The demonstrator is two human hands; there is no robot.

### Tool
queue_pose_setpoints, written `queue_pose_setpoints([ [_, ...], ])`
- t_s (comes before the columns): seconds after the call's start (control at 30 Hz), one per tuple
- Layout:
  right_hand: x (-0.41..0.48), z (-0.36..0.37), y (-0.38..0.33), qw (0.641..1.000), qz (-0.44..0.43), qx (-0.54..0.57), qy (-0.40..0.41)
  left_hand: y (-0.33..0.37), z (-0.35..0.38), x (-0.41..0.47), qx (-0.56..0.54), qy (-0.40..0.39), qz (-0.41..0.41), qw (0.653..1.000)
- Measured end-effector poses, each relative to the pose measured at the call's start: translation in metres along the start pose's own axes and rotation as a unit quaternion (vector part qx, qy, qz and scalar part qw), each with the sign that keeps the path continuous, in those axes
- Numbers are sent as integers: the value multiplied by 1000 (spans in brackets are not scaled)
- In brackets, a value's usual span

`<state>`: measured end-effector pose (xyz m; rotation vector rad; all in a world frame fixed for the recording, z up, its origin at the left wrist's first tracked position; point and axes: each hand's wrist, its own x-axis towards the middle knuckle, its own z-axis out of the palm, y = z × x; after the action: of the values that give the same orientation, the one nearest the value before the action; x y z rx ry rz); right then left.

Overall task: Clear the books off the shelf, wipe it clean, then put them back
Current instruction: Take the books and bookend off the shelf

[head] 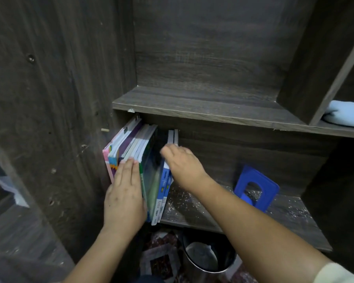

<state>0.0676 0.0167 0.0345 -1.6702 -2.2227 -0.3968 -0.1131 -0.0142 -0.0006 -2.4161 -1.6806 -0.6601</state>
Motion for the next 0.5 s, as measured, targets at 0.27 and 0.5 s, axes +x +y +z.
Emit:
queue_pose_setpoints([
  [0.27,-1,-16,30,982,-90,-169,-13,15,12,-8,-2,11,-23,1000],
  [0.5,-63,-69,61,991,14,-41,126,47,26,-21,-125,92,50,987],
])
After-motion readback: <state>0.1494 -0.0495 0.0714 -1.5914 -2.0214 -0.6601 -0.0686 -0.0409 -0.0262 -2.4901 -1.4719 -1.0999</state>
